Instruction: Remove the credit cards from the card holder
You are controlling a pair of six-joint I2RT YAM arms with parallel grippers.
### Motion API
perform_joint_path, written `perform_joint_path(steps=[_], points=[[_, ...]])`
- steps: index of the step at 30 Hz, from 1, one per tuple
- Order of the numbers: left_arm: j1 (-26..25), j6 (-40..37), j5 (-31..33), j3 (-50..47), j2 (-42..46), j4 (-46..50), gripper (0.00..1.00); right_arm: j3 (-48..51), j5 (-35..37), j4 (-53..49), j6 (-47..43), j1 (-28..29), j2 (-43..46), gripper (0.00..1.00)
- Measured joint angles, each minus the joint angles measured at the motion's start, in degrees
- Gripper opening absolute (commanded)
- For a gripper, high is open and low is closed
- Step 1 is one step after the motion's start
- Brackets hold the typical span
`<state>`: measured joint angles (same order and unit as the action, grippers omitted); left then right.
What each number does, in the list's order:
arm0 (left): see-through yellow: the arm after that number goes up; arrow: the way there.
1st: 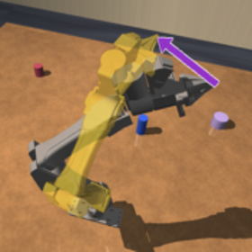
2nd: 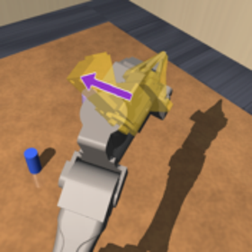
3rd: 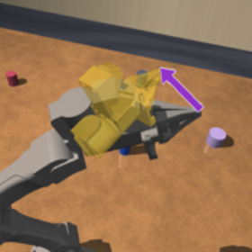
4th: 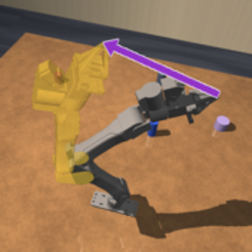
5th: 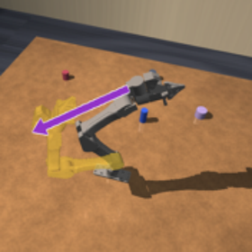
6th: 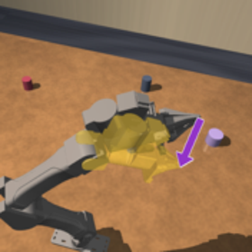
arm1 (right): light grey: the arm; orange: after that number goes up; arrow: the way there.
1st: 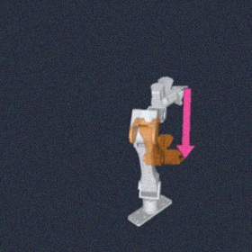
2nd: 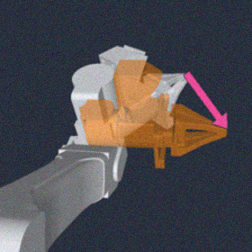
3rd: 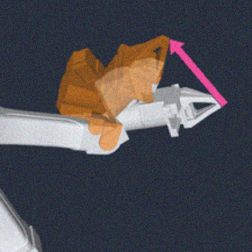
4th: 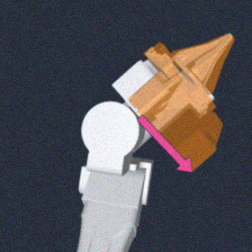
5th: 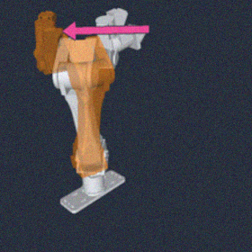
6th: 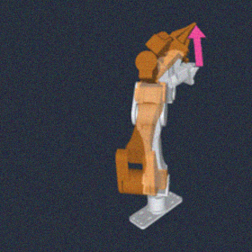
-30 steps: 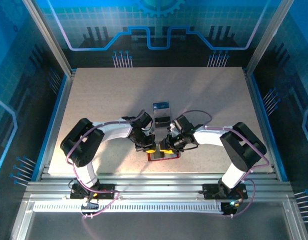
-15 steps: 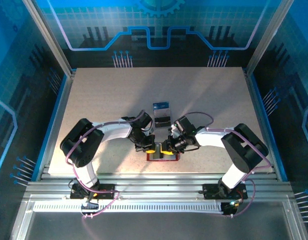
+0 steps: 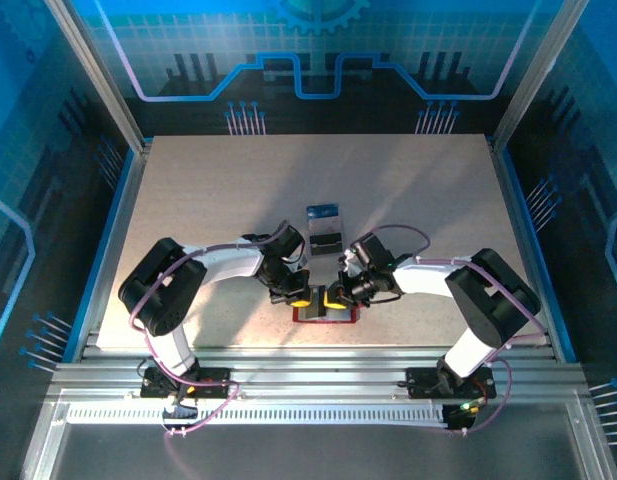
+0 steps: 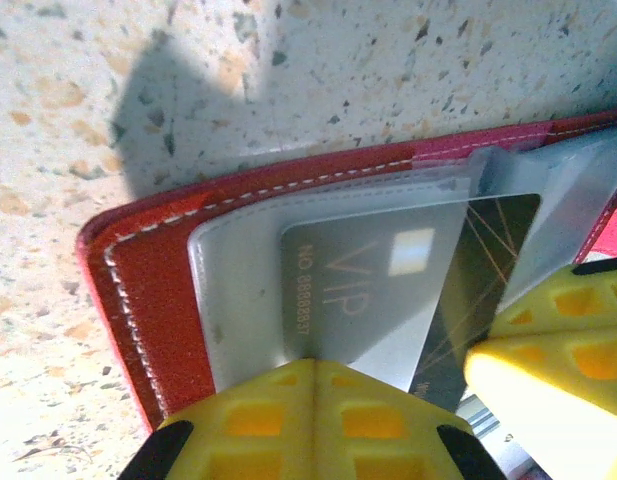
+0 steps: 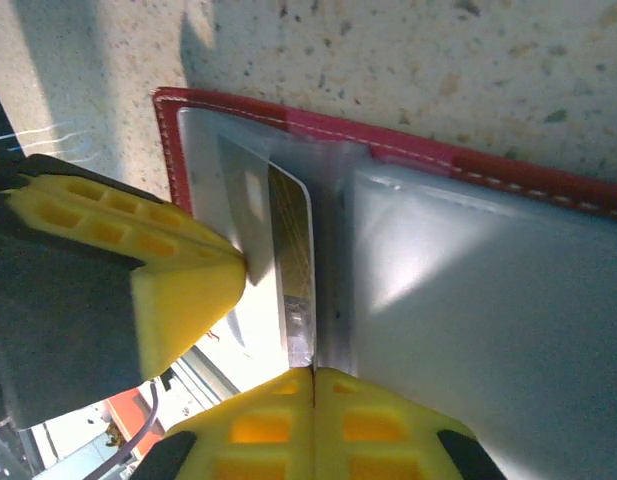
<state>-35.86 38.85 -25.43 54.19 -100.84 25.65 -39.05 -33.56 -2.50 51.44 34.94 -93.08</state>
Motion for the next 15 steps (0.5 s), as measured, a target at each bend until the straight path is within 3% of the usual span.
perform_joint_path(steps=[9,15], points=[[0.0,0.0,0.4,-0.3,0.1,0.2,0.0,0.1,0.1,-3.5,-2.1,-2.0,4.9,0.0],[0.0,0.1,0.5,-0.3,0.2,0.3,0.0,-2.4,2.4,-12.5,-7.2,-2.7,6.9,0.0]])
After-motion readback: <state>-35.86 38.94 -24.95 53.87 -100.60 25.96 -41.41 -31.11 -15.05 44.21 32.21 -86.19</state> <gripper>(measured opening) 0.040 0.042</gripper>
